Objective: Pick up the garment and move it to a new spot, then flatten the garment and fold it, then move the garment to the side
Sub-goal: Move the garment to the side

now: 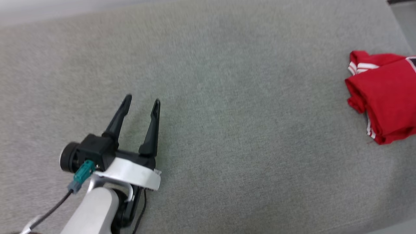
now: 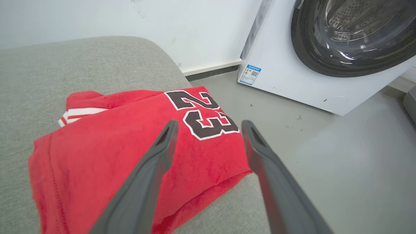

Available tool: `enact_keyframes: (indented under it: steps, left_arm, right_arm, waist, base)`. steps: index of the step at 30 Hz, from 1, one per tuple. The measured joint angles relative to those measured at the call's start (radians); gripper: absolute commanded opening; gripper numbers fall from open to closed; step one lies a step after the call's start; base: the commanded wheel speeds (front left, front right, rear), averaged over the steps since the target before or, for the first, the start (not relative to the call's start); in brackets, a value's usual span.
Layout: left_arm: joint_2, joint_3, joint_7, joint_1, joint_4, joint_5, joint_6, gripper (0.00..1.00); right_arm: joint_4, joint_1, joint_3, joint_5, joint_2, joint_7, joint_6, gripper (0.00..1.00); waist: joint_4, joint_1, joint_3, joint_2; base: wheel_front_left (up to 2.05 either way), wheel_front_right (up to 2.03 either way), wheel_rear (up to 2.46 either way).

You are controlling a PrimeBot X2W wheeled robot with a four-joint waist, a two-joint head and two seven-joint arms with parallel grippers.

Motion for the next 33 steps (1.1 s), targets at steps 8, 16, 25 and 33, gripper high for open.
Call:
enact_keyframes:
  steps: [8,16,25,33]
  left_arm:
    - [-0.032,0.016,-0.016,0.122,0.044,-0.04,0.031,1.0]
    - [-0.049,0.036,-0.021,0.208,0.092,-0.068,0.051,1.0]
    - [-0.043,0.065,-0.025,0.249,0.135,-0.078,0.063,1.0]
    - [-0.04,0.081,-0.026,0.301,0.148,-0.083,0.071,1.0]
  right_arm:
    - [-0.222,0.232,0.139,0.088,0.107,0.044,0.0,1.0]
    - [-0.405,0.412,0.282,0.188,0.193,0.058,0.0,1.0]
    - [-0.59,0.57,0.362,0.219,0.244,0.03,0.0,1.0]
    - [-0.764,0.71,0.384,0.172,0.263,0.076,0.0,1.0]
  waist:
    - [0.036,-0.0001,-0.169,0.0]
    - [0.129,-0.0003,-0.278,0.0]
    - [0.23,-0.0002,-0.359,0.0]
    - [0.23,-0.0002,-0.407,0.0]
  base:
    - [0.0,0.0,0.0]
    - [0.0,0.0,0.0]
    - [0.0,0.0,0.0]
    - [0.0,0.0,0.0]
